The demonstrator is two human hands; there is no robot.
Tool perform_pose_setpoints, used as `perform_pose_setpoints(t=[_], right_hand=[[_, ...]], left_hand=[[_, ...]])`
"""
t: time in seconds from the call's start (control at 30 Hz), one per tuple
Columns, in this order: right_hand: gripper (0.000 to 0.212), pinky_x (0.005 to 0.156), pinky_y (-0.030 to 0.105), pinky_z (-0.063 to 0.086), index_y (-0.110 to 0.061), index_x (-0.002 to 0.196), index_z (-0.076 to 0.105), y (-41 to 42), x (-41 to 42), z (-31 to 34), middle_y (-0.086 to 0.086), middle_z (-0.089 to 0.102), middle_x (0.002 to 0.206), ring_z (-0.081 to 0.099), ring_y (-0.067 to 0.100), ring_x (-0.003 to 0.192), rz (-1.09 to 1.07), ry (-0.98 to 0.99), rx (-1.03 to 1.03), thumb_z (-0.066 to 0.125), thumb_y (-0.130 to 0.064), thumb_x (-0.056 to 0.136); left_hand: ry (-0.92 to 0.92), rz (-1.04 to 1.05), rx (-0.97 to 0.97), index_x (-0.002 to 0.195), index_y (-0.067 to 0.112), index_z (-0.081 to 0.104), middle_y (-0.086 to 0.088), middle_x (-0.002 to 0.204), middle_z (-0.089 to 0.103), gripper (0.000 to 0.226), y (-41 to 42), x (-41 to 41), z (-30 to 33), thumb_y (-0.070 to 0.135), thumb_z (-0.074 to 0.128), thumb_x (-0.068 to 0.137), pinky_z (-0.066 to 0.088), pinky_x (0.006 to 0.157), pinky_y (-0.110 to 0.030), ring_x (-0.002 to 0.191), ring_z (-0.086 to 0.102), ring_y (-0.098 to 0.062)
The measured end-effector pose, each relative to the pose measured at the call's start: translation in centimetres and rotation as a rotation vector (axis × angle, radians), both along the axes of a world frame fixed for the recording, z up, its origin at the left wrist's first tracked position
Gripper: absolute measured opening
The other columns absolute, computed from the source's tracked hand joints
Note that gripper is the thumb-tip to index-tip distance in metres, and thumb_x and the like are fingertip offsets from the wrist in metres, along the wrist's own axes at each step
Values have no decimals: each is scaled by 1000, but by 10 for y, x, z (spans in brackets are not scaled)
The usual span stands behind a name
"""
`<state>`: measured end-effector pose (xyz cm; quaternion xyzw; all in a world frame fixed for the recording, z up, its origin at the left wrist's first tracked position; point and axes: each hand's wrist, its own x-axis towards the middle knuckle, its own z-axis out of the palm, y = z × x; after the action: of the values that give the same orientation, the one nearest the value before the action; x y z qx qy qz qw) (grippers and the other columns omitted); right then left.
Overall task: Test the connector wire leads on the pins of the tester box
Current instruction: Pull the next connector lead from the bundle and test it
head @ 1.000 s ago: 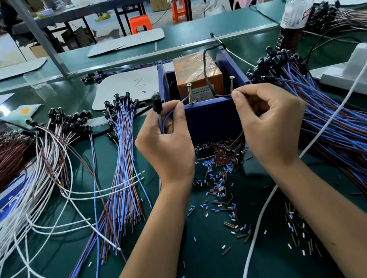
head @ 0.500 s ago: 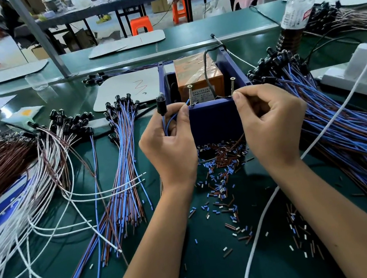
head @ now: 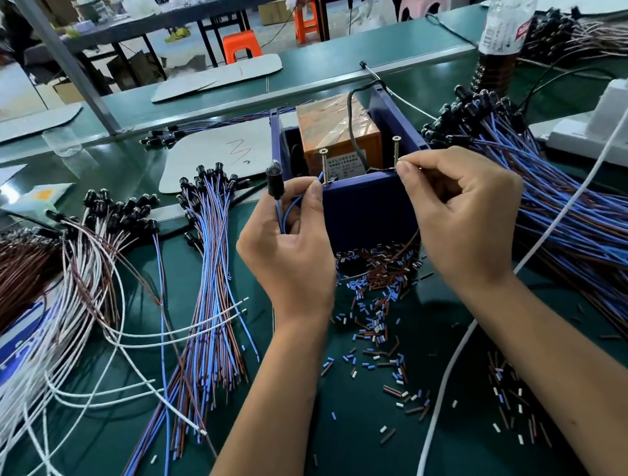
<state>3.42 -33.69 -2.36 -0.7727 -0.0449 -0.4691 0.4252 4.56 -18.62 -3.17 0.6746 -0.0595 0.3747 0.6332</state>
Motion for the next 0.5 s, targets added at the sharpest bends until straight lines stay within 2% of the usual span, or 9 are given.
perform_pose_setpoints(t=[0.2, 0.33, 0.43, 0.5], right_hand=[[12, 68, 32, 55, -7, 95, 81, -2, -2, 0, 1, 74, 83, 69, 14, 76, -5, -22, 16, 70, -13, 99], [14, 67, 27, 53, -8, 96, 80, -4, -10, 10, 0, 74, 84, 68, 11, 75, -26, -60, 27, 69, -16, 101], [14, 66, 27, 54, -10, 98, 79, -4, -8, 39, -3, 73, 84, 68, 10, 74, 13, -98, 32, 69, -18, 102], [12, 66, 24, 54, -13, 99, 78, 1, -3, 69, -8, 72, 83, 69, 6, 73, 81, -110, 21, 70, -21, 100]], left_hand=[[-8, -3, -27, 91, 5, 74, 3, 80, 71, 4, 2, -3, 3, 1, 73, 92, 49, 73, -12, 74, 65, 1], [3, -11, -51, 90, 5, 75, 12, 72, 66, 2, 10, -8, 9, 4, 75, 92, 43, 67, -10, 64, 56, 4], [48, -20, -161, 83, 18, 74, 4, 68, 62, 14, 20, -3, 30, 8, 76, 92, 43, 64, -22, 64, 51, -9], [110, -77, -308, 85, 17, 74, 4, 64, 58, 11, 31, 5, 52, 12, 72, 95, 41, 58, -26, 57, 47, -11]])
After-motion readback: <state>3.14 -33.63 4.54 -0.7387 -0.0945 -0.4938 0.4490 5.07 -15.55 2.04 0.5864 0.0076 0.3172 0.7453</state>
